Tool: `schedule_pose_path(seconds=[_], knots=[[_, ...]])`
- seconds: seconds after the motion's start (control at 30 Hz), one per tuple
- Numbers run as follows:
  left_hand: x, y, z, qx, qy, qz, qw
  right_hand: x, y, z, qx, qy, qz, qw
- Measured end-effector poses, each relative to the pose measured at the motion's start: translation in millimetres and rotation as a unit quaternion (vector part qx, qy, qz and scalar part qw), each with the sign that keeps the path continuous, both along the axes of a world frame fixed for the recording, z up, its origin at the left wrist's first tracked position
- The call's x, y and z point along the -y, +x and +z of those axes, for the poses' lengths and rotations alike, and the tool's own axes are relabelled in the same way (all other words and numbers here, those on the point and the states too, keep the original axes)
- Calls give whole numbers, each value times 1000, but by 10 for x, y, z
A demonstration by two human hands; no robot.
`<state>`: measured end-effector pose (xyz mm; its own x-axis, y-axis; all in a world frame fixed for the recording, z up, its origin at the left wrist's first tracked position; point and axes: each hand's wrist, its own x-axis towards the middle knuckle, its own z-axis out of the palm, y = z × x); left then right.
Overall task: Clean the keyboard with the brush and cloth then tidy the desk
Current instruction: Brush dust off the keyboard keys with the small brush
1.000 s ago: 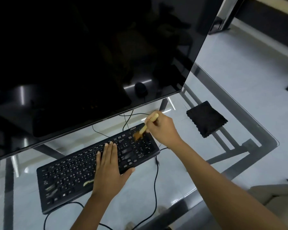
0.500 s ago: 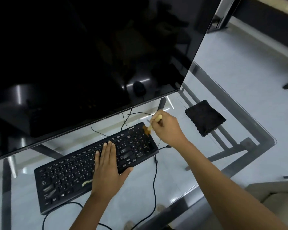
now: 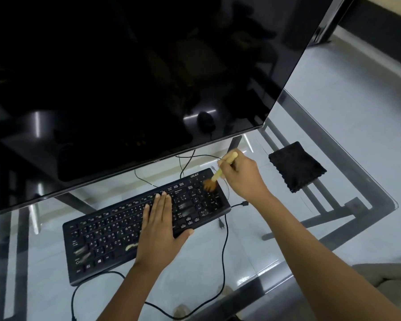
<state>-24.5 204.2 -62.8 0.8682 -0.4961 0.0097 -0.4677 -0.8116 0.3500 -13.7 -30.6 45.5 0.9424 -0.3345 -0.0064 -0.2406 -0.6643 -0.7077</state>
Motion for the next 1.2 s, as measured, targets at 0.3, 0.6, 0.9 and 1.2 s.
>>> schedule_pose_path(seconds=[0.3, 0.6, 0.9, 1.2], knots=[[-115, -8, 49, 30, 6, 5, 1000, -206, 29, -60, 46, 16, -28, 998], [-641, -174, 5, 38, -36, 76, 996, -861, 205, -3, 23, 87, 98, 991], [-873, -248, 35, 32, -14, 78, 996, -1385, 307, -135, -12, 51, 138, 989], [-1295, -295, 89, 39, -87, 202, 975, -1691, 261, -165, -6, 61, 155, 986]])
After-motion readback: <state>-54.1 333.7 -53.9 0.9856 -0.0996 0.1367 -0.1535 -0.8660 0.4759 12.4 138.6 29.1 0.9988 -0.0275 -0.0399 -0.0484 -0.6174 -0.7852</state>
